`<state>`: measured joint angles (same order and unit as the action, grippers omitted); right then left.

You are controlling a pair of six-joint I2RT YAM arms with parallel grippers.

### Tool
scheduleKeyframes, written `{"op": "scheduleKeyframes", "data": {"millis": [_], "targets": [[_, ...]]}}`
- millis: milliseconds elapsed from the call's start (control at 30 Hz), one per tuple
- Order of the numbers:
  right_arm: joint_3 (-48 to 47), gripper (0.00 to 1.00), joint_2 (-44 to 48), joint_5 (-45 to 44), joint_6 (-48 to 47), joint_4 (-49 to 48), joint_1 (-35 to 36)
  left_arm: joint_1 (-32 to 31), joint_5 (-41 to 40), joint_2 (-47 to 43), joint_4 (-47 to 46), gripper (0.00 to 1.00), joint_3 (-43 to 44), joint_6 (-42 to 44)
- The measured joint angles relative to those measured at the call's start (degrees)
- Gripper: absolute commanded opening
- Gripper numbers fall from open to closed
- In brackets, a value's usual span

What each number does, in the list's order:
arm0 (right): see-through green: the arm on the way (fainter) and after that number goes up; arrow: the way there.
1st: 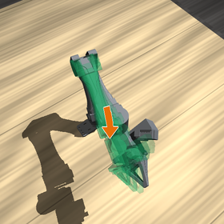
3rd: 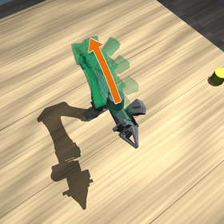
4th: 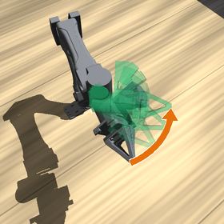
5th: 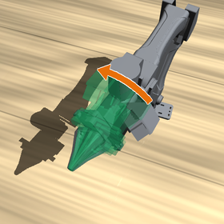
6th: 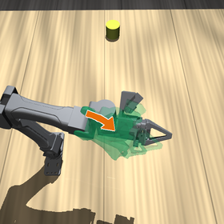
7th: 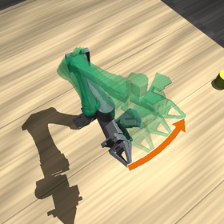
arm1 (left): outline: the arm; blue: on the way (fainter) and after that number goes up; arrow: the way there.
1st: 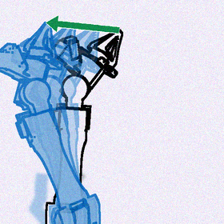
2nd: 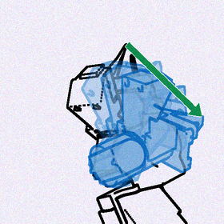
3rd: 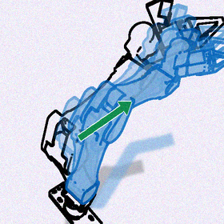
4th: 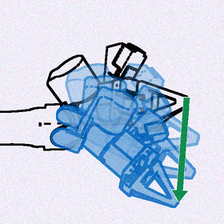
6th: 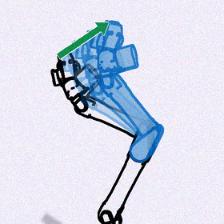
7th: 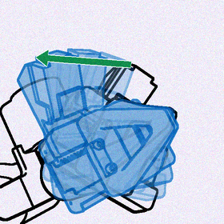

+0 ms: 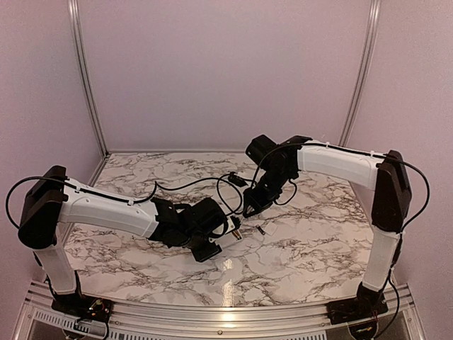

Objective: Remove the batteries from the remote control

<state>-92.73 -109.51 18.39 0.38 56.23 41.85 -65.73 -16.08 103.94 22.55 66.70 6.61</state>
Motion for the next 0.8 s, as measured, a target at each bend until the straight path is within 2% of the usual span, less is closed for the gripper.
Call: {"op": "scheduleKeyframes", "data": {"millis": [233, 800], "targets": [[1.42, 0.00, 3.04, 0.94, -0.63, -0.09, -0.02, -0.02, -0.04, 0.02, 0.00, 0.16, -0.02, 1.25], [9.40, 0.00, 3.37, 4.24, -1.07, -4.13, -0.02, -0.02, -1.79, -0.02, -1.55, 0.16, -3.58, 4.35]]}}
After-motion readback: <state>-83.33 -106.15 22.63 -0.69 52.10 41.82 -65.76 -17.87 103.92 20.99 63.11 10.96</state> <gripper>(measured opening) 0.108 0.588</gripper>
